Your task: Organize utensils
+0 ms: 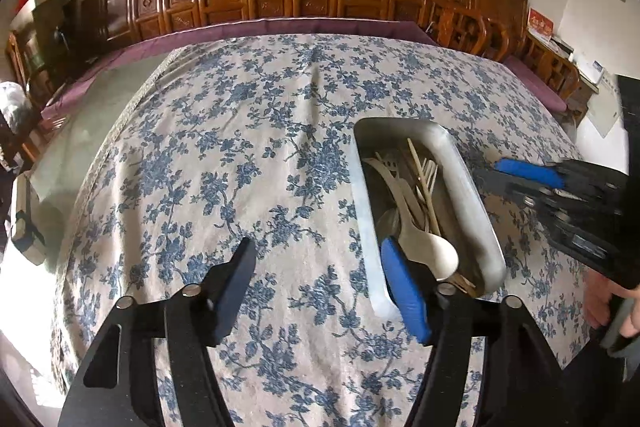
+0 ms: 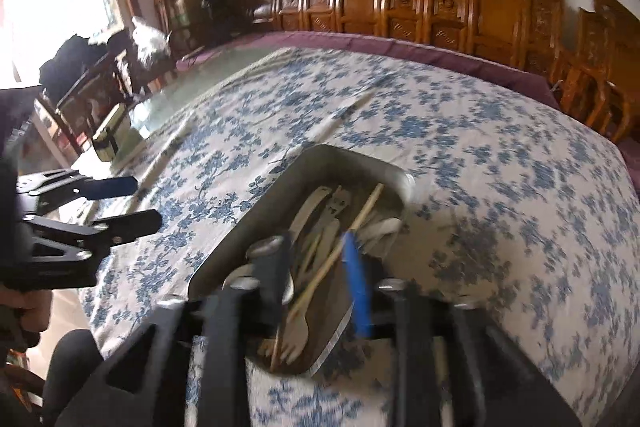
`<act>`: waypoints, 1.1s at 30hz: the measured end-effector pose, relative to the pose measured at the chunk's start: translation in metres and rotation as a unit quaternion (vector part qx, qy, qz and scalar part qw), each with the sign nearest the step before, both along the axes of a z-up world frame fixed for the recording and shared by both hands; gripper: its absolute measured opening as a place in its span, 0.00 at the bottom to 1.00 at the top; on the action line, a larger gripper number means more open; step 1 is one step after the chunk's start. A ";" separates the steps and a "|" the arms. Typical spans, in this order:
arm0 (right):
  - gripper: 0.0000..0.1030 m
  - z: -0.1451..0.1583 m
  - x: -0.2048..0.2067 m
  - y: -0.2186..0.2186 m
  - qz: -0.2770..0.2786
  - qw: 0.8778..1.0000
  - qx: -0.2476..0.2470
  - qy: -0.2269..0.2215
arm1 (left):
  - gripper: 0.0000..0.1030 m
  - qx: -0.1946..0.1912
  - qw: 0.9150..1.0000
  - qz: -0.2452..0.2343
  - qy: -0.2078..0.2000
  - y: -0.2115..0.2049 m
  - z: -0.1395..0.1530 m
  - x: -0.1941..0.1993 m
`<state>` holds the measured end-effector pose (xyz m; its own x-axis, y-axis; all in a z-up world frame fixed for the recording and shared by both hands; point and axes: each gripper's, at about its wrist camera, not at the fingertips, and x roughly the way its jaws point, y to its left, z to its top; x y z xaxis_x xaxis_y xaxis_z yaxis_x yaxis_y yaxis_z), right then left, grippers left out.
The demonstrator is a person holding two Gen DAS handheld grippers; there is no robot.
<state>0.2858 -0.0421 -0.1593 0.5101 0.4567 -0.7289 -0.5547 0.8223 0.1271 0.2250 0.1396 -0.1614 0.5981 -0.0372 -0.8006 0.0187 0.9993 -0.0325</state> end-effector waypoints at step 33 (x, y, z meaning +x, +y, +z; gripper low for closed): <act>0.98 0.068 -0.126 -0.194 -0.189 0.980 0.000 -0.060 | 0.90 -0.012 0.999 -0.017 -0.048 -0.146 0.072 -0.074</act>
